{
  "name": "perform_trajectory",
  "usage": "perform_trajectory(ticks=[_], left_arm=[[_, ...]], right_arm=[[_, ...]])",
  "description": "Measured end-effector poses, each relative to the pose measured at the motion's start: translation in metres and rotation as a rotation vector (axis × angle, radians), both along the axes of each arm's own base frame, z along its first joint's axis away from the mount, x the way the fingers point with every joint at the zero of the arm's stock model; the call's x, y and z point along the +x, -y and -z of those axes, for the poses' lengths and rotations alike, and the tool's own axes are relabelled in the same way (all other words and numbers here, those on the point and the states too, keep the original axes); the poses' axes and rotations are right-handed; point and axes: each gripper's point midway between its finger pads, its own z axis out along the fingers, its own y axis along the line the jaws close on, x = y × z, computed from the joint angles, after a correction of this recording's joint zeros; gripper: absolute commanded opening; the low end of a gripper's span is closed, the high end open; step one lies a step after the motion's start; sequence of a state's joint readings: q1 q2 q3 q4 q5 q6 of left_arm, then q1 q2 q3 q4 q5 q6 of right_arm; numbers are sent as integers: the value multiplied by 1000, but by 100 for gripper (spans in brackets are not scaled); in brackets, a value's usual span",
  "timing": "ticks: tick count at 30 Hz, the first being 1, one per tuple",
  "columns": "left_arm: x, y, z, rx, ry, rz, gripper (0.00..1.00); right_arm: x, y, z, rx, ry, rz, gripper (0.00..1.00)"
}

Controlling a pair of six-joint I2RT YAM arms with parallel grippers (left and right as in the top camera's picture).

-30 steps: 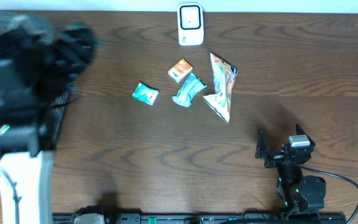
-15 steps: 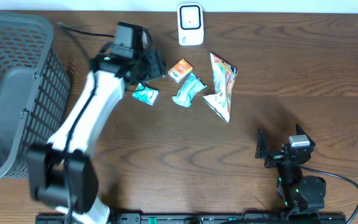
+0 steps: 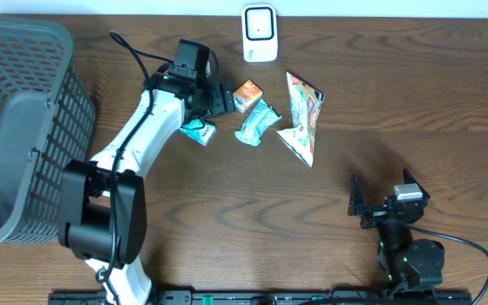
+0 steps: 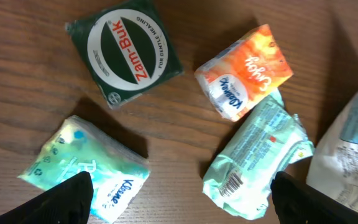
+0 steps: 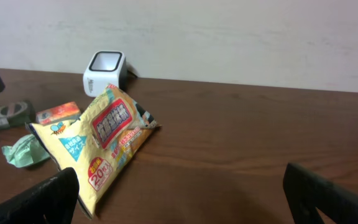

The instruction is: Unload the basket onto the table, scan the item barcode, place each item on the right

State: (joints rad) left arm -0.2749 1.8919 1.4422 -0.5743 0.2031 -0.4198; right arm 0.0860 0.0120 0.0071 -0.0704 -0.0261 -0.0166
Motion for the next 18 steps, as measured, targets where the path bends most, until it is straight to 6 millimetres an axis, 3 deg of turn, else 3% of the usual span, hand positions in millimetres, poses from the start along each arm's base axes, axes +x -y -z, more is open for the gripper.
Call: perform_trajectory(ticks=[2, 5, 10, 12, 15, 18], left_arm=[[1, -2, -12, -5, 28, 2, 91], [1, -10, -51, -24, 110, -12, 91], [-15, -43, -145, -59, 308, -67, 100], [-28, -60, -175, -64, 364, -99, 98], [-53, -85, -202, -56, 394, -150, 98], [-75, -103, -207, -42, 372, -194, 98]], right_arm=[[0, 0, 0, 0, 0, 0, 99], [0, 0, 0, 0, 0, 0, 99], [0, 0, 0, 0, 0, 0, 99], [0, 0, 0, 0, 0, 0, 99], [0, 0, 0, 0, 0, 0, 99], [0, 0, 0, 0, 0, 0, 99]])
